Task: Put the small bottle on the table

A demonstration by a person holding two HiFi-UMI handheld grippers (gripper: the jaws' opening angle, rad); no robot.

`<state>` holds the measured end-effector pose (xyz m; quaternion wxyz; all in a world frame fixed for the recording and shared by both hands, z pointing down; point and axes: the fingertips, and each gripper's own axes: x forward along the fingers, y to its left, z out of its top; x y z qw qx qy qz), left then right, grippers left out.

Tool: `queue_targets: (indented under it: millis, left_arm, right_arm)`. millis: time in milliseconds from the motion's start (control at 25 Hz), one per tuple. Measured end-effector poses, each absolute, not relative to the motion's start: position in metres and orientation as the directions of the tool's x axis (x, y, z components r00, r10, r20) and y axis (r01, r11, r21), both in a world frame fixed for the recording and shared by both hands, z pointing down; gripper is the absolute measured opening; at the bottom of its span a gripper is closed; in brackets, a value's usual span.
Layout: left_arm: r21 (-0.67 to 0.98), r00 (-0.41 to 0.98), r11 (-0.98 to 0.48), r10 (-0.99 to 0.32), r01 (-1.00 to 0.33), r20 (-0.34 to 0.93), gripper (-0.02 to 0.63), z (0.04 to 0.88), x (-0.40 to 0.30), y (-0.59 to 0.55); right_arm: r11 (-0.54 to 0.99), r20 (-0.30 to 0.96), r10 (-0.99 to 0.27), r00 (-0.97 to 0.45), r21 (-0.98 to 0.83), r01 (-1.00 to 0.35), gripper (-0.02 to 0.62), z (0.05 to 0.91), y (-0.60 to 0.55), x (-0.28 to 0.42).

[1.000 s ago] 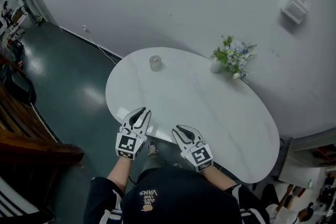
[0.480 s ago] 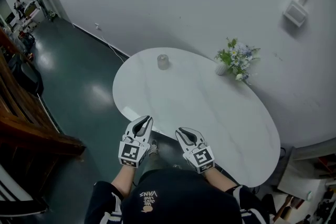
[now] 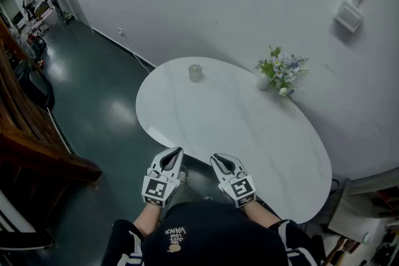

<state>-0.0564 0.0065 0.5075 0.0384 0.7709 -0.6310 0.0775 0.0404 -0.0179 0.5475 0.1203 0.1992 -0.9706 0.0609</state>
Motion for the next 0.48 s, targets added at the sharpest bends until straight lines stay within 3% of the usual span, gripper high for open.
queue_targets:
  millis: [480]
  left_arm:
    - [-0.021,0.164,-0.169,-0.975,-0.985,0.148,0.02,0.501,-0.05,0.022]
  right_arm:
    - [0.916,0.263,-0.37,-0.891,-0.059,-0.397,0.054,0.548,-0.016,0.049]
